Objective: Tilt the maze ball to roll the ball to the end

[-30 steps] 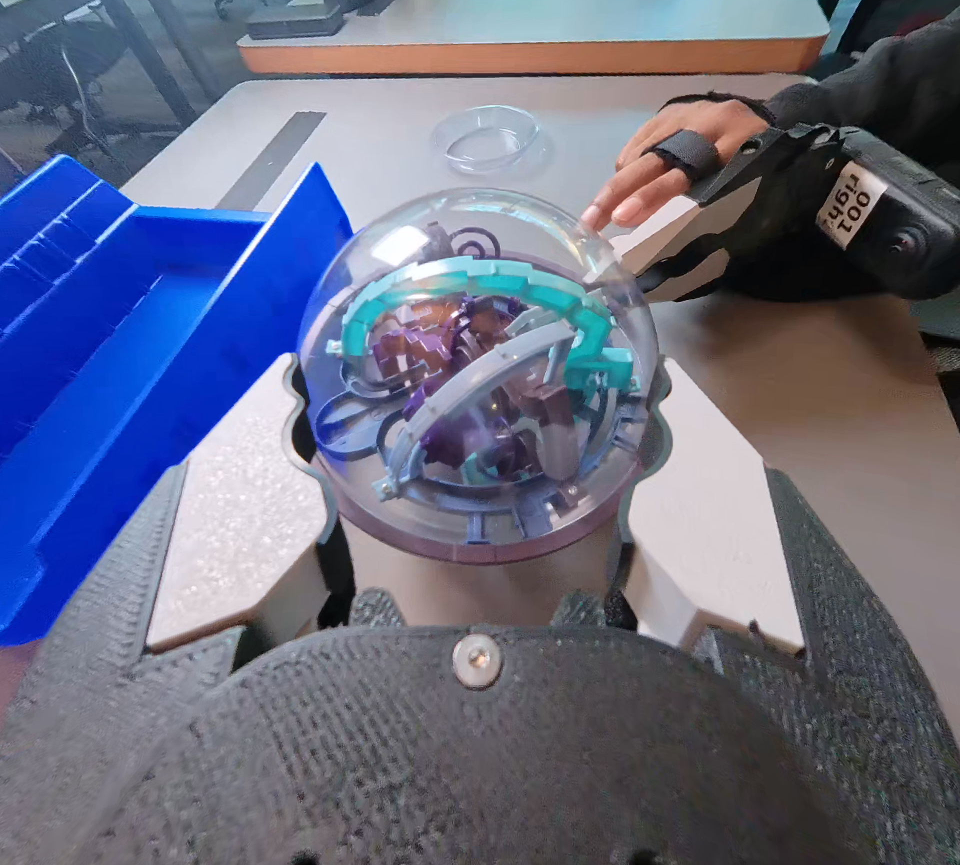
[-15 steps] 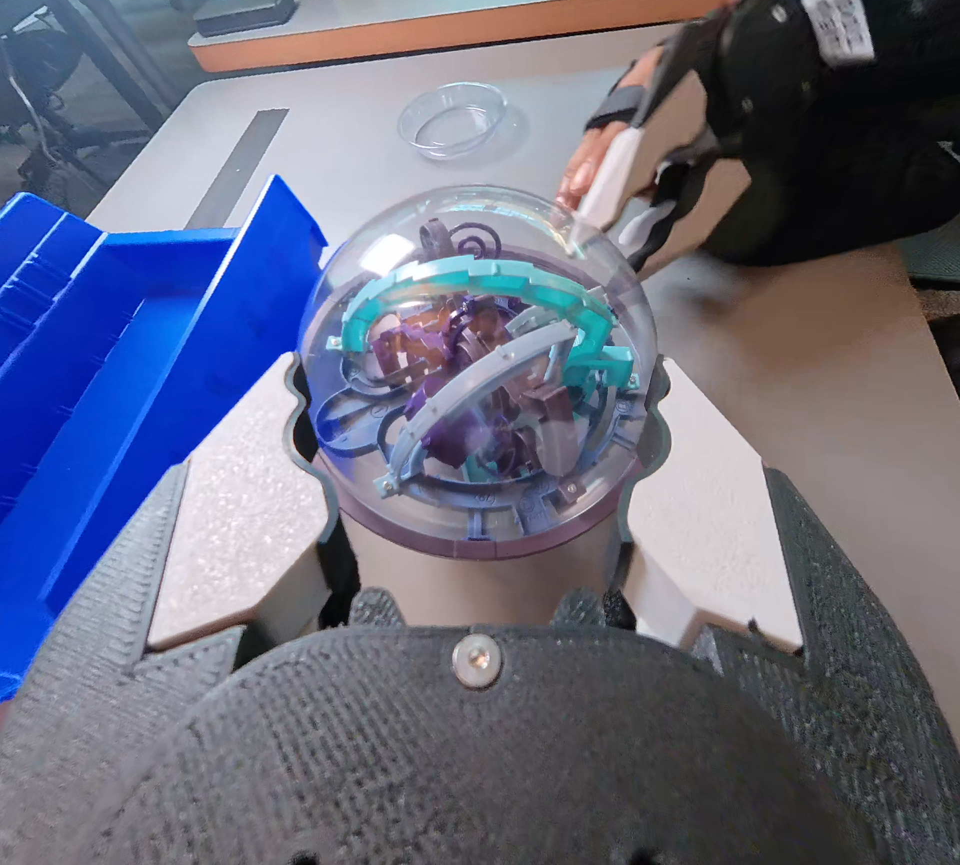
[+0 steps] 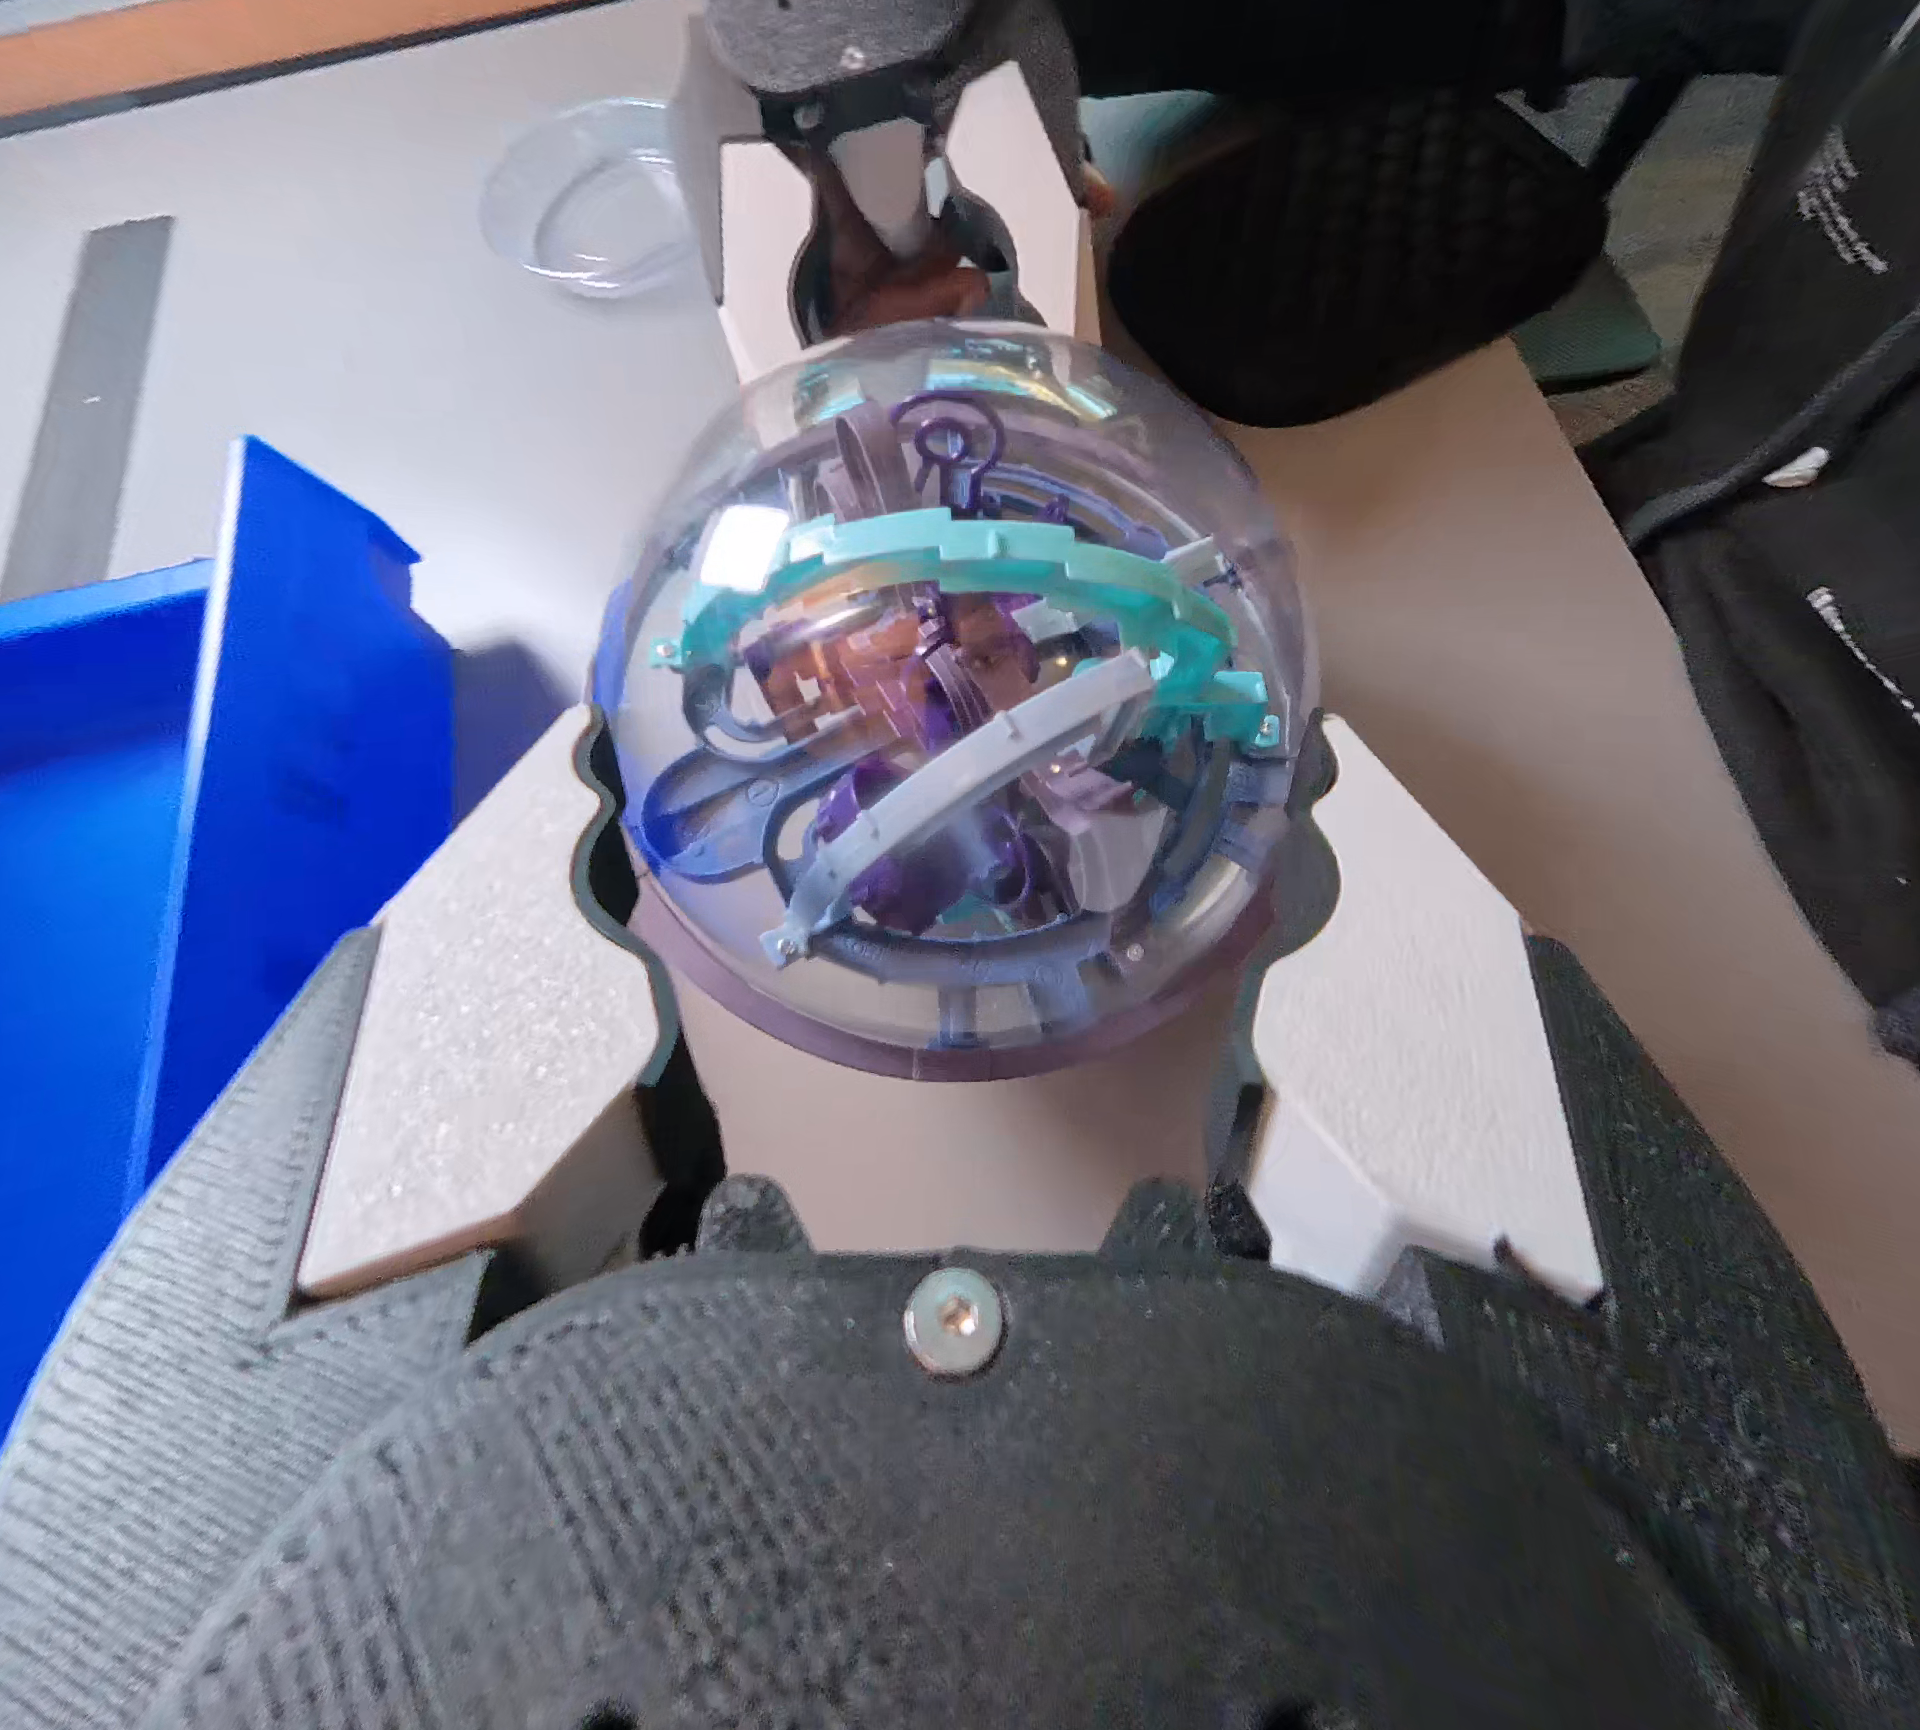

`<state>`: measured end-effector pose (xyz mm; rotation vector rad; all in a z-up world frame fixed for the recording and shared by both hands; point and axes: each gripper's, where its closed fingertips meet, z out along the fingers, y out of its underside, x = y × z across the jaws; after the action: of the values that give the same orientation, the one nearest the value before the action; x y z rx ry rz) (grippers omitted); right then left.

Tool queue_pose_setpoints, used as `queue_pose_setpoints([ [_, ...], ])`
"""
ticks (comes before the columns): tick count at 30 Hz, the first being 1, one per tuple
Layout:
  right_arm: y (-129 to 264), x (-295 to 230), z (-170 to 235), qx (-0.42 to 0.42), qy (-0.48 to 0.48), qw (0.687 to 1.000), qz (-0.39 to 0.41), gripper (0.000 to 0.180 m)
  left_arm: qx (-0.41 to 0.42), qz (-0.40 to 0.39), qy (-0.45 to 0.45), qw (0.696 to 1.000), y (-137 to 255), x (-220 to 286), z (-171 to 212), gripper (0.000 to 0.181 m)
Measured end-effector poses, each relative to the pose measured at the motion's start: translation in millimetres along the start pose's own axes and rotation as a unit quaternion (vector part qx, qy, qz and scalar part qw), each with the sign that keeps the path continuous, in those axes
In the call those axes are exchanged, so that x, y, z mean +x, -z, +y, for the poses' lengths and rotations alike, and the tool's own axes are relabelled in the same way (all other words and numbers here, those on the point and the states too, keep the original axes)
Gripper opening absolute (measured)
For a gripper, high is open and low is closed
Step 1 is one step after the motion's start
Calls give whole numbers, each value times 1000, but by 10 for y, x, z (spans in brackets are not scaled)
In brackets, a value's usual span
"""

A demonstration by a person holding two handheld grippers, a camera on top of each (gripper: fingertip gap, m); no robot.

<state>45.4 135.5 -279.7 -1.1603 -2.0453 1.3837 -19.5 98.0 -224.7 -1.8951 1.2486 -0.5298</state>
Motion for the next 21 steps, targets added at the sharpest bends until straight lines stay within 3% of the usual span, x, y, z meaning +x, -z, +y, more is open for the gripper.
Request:
queue_pose_setpoints([
  [5,-25,-52,74,8,-34,999,-42,74,-17,45,7,999,-37,-3,-59,126],
  [21,-211,-136,255,-59,-9,998,-18,74,5,91,10,996,-95,90,-190,125],
])
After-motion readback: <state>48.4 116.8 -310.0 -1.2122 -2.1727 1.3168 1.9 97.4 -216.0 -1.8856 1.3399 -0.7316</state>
